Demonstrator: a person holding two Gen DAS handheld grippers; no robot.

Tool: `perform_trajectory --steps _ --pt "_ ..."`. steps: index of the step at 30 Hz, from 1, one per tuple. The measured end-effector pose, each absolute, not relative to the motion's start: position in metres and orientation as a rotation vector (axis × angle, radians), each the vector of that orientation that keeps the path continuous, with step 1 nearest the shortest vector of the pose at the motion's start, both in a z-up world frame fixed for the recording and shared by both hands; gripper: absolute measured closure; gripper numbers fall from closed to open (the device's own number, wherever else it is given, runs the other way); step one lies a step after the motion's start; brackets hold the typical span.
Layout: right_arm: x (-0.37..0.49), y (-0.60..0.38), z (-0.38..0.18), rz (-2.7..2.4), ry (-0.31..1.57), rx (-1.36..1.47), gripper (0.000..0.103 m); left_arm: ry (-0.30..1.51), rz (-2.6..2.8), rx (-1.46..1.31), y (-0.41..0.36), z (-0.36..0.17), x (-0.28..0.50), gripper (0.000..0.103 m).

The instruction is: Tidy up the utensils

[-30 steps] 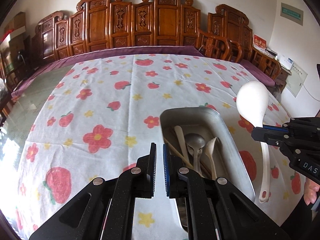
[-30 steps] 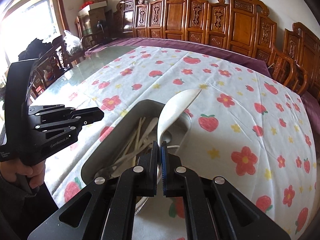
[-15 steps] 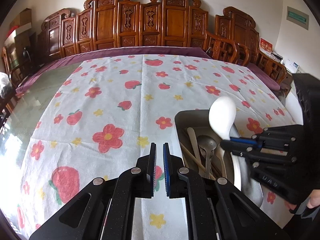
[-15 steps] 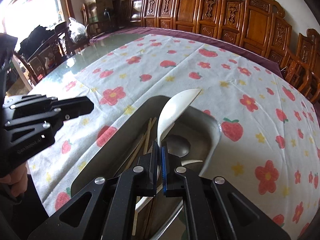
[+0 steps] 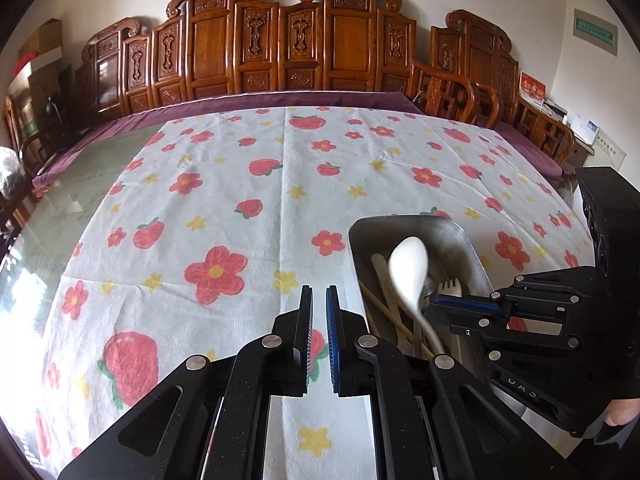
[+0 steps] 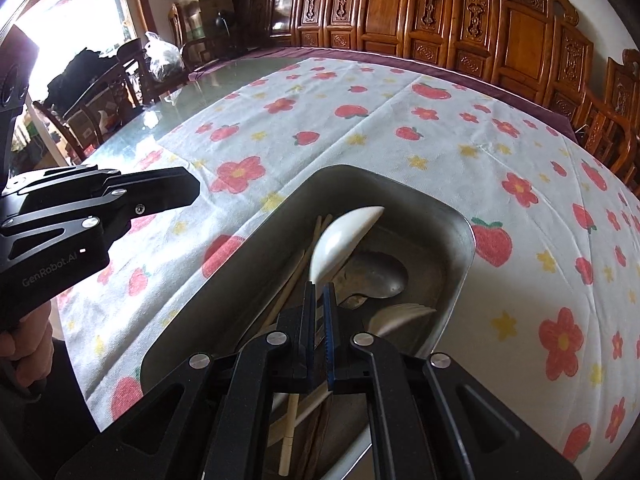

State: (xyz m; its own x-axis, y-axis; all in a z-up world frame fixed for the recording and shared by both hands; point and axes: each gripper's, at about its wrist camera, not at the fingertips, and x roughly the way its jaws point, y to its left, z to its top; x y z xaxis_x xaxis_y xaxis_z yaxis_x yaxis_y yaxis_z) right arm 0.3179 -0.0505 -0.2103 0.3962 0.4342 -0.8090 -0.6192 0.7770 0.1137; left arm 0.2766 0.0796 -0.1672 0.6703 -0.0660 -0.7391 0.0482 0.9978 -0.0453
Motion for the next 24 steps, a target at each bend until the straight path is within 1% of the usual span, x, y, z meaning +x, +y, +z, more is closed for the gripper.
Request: perform_trajectory --steps 5,14,16,17,19,20,21,22,23,24 --pt "0.311 -0.062 -0.202 0.662 0.934 -0.196 0.097 0.828 -0.056 -0.016 0.076 -0.167 0.274 0.097" --pt "0.267 -0.112 -0.156 0.595 0.853 -0.113 0.097 0.810 -0.046 -0.002 0.061 -0.151 0.248 0.096" --pt "0.257 -0.122 -0.148 0.574 0.840 -0.103 0.097 0.808 -0.050 -0.001 0.055 -0.147 0.238 0.085" --pt "0.252 -0.128 -0.144 0.565 0.833 -0.097 0.097 0.802 -0.050 0.007 0.051 -0.144 0.231 0.083" --pt "0.239 -0.140 -0.135 0.544 0.817 -0.079 0.092 0.796 -0.054 0.018 0.043 -0.139 0.219 0.077" --pt "0.230 -0.148 -0.130 0.526 0.804 -0.067 0.085 0.798 -0.057 0.018 0.040 -0.138 0.213 0.074" --pt "0.225 -0.153 -0.126 0.518 0.796 -0.058 0.079 0.801 -0.062 0.014 0.037 -0.136 0.205 0.067" --pt "0.219 -0.159 -0.123 0.508 0.788 -0.048 0.077 0.801 -0.066 0.012 0.033 -0.134 0.199 0.060" --pt "0.212 -0.165 -0.119 0.498 0.781 -0.041 0.073 0.801 -0.068 0.015 0.030 -0.132 0.195 0.057" --pt "0.207 -0.170 -0.116 0.487 0.774 -0.034 0.067 0.799 -0.068 0.020 0.027 -0.130 0.190 0.049"
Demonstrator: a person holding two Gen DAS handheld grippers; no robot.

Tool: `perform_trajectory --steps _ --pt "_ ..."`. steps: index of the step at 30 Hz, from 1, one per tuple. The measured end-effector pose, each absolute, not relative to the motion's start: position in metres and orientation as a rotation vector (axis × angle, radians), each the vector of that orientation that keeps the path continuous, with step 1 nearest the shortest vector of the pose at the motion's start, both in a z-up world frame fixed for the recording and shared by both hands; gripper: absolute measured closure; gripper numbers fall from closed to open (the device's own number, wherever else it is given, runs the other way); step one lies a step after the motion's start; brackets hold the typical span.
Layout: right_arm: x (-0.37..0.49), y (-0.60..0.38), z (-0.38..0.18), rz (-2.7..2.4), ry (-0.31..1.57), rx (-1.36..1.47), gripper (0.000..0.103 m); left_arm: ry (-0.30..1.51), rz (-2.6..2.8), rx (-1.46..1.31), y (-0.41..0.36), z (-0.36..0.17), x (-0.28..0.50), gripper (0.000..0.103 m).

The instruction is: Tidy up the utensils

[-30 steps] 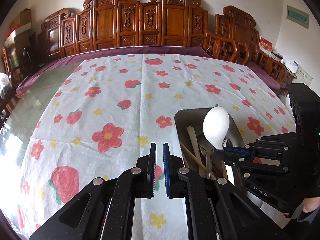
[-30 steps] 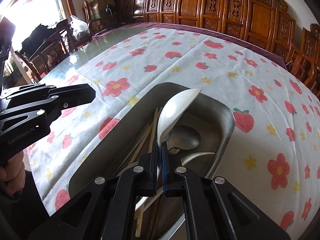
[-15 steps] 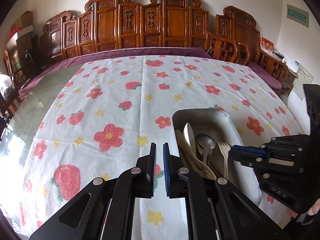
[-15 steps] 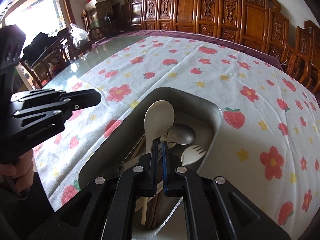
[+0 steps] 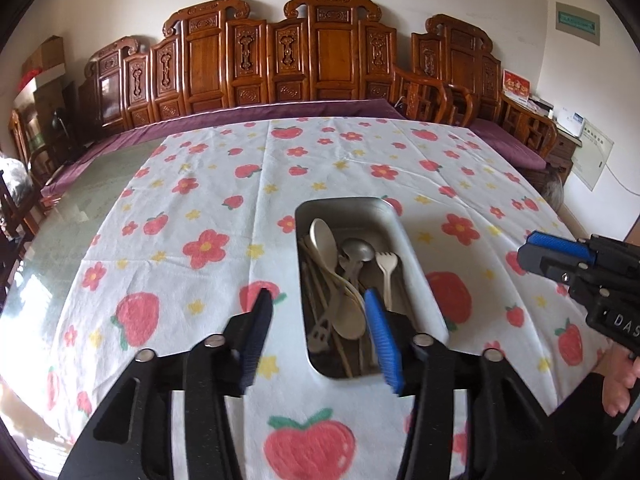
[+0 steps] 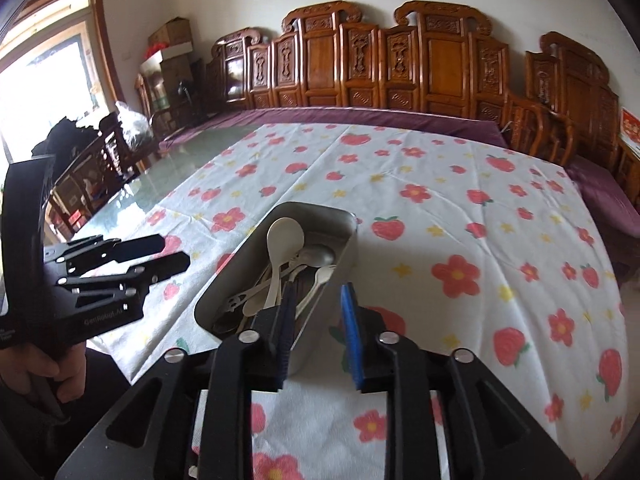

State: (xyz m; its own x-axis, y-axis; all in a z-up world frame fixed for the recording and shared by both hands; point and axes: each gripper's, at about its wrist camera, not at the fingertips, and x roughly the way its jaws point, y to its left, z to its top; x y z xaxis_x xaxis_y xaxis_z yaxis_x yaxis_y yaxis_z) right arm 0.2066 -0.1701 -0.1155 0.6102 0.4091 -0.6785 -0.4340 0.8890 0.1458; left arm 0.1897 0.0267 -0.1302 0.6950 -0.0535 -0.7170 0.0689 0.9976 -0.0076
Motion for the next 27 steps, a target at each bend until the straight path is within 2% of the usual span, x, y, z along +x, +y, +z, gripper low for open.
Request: perform_trajectory --steps 1,4,6,9,12,22,27 --pt "0.200 -0.175 -0.113 0.475 0.768 -0.027 0.064 0.795 -0.065 0.028 0.022 -0.126 0.182 0.039" --pt "0.183 -0.189 -0.103 0.442 0.747 -0.008 0.041 0.785 -0.074 0.041 0.011 -0.116 0.164 0.023" --pt "0.168 -0.201 -0.095 0.392 0.723 -0.005 0.021 0.775 -0.083 0.044 0.005 -0.109 0.152 0.016" --pt "0.150 -0.217 -0.082 0.329 0.684 0.004 0.007 0.759 -0.087 0.055 -0.005 -0.098 0.137 0.011" --pt "0.133 -0.230 -0.063 0.285 0.639 0.018 0.003 0.726 -0.086 0.052 -0.011 -0.080 0.125 0.008" --pt "0.074 -0.247 0.015 0.216 0.421 -0.001 0.003 0.537 -0.066 0.028 -0.022 -0.002 0.066 0.008" --pt "0.054 -0.249 0.028 0.206 0.376 -0.013 0.003 0.477 -0.055 0.032 -0.027 0.023 0.044 0.008"
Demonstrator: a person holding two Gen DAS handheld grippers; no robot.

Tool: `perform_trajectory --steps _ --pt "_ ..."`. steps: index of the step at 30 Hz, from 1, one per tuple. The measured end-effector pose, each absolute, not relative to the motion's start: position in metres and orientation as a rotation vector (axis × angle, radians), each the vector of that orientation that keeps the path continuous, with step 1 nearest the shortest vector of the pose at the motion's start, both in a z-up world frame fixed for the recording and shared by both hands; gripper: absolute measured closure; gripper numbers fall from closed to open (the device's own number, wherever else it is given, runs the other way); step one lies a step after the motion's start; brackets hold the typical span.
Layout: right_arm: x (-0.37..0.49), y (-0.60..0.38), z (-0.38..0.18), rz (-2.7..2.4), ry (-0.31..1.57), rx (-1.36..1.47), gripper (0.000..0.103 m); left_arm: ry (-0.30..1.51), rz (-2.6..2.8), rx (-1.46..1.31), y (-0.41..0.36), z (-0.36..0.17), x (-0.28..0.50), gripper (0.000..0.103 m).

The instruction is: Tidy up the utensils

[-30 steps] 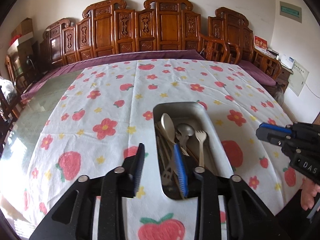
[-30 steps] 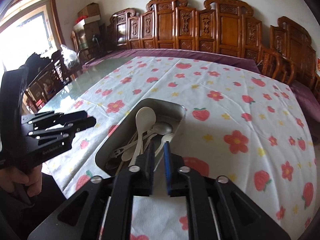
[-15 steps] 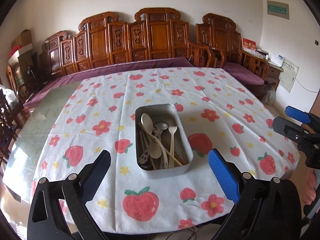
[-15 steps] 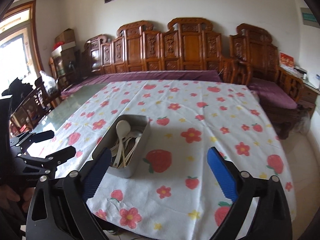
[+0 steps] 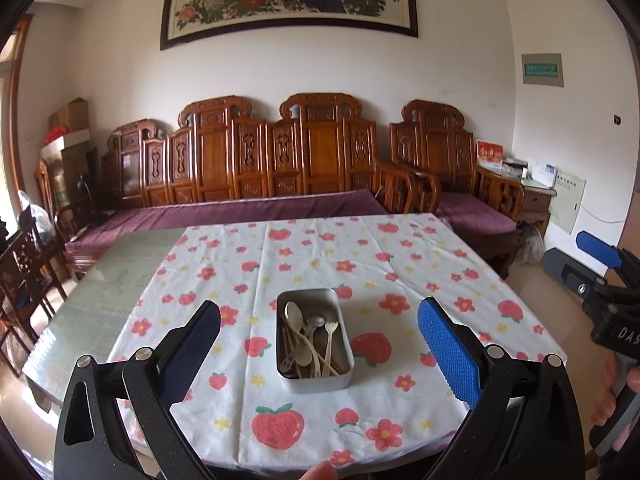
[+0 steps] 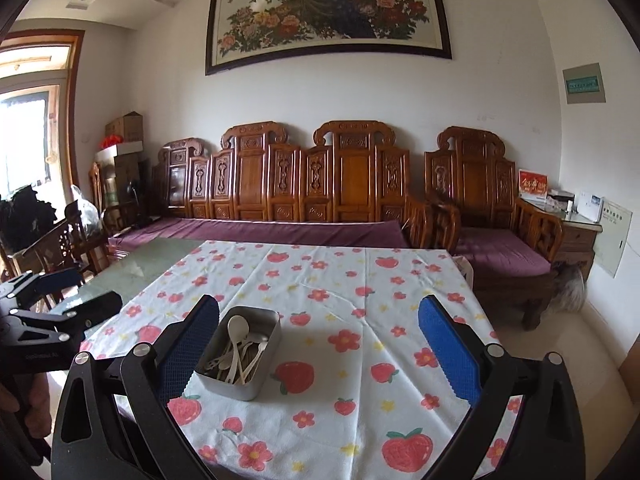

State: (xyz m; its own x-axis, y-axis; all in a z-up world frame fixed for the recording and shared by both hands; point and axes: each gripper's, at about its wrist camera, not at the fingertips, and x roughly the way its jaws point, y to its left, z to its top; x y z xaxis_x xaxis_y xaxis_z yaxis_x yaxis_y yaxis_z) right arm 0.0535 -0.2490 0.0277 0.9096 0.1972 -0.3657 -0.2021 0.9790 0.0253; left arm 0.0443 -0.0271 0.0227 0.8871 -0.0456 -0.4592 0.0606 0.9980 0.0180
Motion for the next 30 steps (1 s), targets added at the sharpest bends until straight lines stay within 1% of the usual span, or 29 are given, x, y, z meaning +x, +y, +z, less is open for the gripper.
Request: perform_trajectory --steps 7,30 --pt "0.0492 -0.2502 0.0276 0.198 0.369 -0.007 0.003 0.452 -0.031 0.018 -0.0256 0.0325 0.0353 0.008" --pt "0.0505 -0.2520 0.0287 0.185 0.369 -0.001 0.003 0.453 -0.024 0.001 -0.0211 0.0267 0.0370 0.008"
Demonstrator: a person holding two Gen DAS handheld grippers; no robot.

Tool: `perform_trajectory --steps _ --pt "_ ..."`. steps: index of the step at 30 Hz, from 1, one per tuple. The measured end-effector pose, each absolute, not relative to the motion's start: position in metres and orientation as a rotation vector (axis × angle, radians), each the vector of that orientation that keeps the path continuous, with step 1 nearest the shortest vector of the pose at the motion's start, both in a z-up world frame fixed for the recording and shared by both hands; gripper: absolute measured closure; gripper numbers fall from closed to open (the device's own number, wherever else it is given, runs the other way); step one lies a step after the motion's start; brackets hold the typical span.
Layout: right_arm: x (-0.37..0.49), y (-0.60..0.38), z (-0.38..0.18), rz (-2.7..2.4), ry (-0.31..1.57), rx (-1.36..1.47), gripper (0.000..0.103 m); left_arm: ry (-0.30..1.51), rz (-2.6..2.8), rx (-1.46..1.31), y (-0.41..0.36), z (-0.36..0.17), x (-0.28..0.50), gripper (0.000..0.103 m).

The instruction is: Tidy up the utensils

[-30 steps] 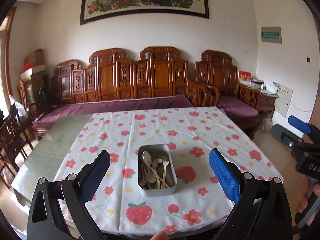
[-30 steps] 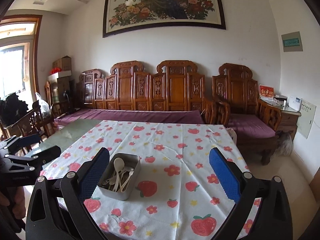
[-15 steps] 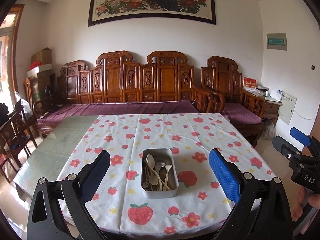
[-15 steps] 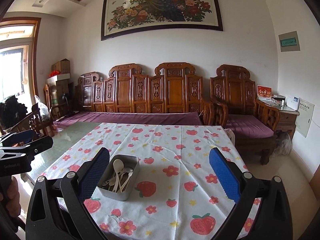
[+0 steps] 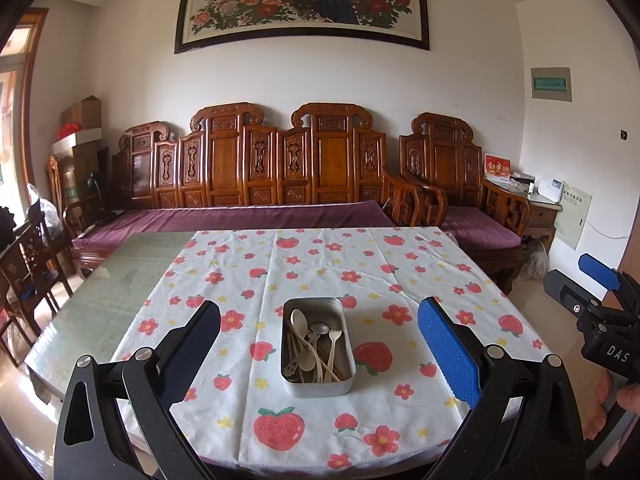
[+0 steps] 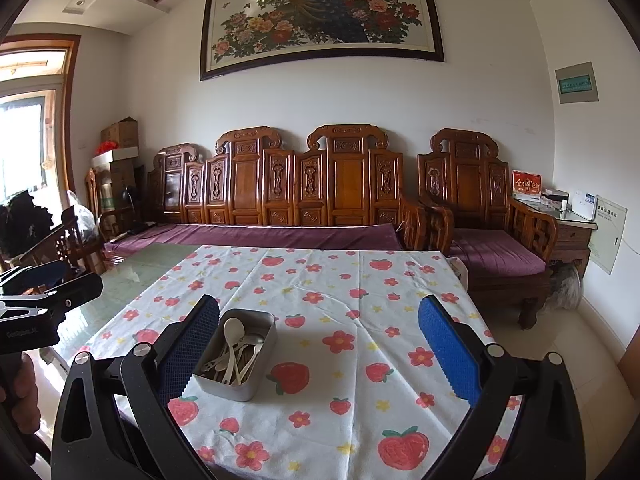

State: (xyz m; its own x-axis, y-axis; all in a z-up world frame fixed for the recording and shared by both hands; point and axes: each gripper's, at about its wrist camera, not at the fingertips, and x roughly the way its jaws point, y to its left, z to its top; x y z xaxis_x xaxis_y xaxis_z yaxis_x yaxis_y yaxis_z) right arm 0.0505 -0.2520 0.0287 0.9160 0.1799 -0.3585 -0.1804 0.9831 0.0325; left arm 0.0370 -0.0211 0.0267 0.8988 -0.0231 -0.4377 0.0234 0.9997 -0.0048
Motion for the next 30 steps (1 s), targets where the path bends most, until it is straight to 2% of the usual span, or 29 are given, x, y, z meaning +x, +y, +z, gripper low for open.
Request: perform_trajectory --steps 30 --pt "0.0506 -0.2507 0.0272 0.187 0.370 0.002 0.003 0.442 -0.030 0.000 -0.0283 0.0343 0.0351 0.008"
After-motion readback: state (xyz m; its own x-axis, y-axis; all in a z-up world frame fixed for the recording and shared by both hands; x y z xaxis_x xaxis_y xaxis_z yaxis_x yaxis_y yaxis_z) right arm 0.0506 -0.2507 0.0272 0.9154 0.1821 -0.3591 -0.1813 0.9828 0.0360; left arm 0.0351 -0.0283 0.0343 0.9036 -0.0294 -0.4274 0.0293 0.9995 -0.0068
